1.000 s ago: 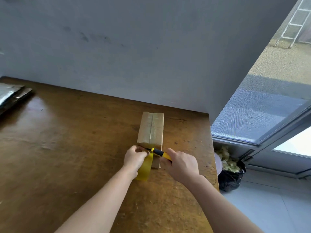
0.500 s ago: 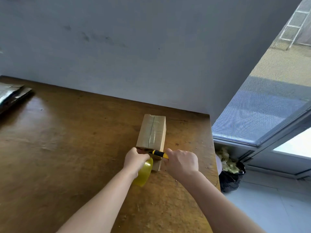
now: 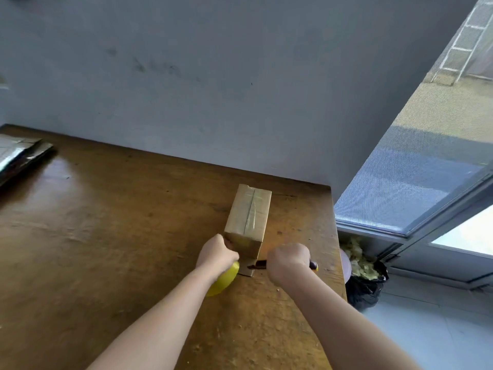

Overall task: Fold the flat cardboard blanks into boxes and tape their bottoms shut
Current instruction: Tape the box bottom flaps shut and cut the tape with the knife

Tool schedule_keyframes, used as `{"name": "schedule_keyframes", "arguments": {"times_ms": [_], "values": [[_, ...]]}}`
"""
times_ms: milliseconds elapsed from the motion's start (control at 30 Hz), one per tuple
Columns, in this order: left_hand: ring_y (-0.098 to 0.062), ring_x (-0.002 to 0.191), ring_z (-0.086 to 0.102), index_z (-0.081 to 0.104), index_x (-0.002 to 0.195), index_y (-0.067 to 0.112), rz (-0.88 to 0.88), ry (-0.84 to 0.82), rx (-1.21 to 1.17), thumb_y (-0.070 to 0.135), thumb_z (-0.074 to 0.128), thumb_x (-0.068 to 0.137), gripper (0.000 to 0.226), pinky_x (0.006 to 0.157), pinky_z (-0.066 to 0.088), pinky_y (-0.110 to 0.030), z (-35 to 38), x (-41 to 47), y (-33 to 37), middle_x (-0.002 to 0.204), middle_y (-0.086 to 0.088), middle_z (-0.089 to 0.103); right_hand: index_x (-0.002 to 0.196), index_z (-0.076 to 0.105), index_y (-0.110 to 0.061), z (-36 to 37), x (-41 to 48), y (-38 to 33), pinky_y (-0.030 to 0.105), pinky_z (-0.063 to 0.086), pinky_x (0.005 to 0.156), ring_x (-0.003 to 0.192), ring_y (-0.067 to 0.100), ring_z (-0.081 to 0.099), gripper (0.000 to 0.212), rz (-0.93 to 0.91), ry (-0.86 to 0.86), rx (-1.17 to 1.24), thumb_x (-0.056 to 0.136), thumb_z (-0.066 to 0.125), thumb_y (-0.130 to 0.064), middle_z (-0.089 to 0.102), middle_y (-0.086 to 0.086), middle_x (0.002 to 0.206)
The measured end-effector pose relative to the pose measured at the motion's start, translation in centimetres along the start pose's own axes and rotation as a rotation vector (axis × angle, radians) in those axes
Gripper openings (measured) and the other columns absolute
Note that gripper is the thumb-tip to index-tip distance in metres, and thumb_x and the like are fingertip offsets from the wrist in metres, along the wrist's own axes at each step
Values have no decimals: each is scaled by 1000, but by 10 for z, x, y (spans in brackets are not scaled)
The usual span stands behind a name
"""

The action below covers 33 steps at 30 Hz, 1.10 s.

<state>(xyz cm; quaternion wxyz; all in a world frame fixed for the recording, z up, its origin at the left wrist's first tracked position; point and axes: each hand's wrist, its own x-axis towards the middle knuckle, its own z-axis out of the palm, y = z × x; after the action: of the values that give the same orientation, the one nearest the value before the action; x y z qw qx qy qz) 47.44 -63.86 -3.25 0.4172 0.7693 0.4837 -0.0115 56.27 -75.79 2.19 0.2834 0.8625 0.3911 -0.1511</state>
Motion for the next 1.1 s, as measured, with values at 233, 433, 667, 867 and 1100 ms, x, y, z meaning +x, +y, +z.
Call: {"name": "schedule_keyframes", "arguments": {"times_ms": [233,433,667,867,1100], "values": [[-22,76,55,55,82,22,76,-42,14,23,71,75,17,57,38,-28,-4,-1,-17,77,2,56,120,48,-21,61,6,-2,35,38,64,98,28,62,37,-96,123,300,99,37,-49,63,5,108],[-12,65,51,56,71,27,207,-17,158,27,65,82,14,48,32,-27,-16,-5,-24,68,9,53,129,45,-25,94,2,-8,38,47,82,110,27,55,43,-121,30,441,93,50,-47,57,5,119],[-12,72,53,53,84,30,445,6,339,34,61,86,9,51,32,-26,-23,-16,-49,80,11,55,133,48,-26,96,9,-13,35,46,90,117,23,48,52,-129,71,411,86,64,-44,52,3,125],[-11,85,54,55,101,32,564,-191,504,40,66,85,21,64,38,-25,-10,-23,-77,102,11,57,129,51,-26,94,17,-18,33,45,88,116,22,48,53,-132,76,453,84,65,-50,53,1,122],[-15,87,57,35,110,39,500,-382,540,41,73,79,49,69,48,-34,-19,-14,-77,99,6,59,113,57,-26,84,21,-25,31,45,81,109,21,52,39,-117,122,572,85,61,-52,56,-2,111]]}}
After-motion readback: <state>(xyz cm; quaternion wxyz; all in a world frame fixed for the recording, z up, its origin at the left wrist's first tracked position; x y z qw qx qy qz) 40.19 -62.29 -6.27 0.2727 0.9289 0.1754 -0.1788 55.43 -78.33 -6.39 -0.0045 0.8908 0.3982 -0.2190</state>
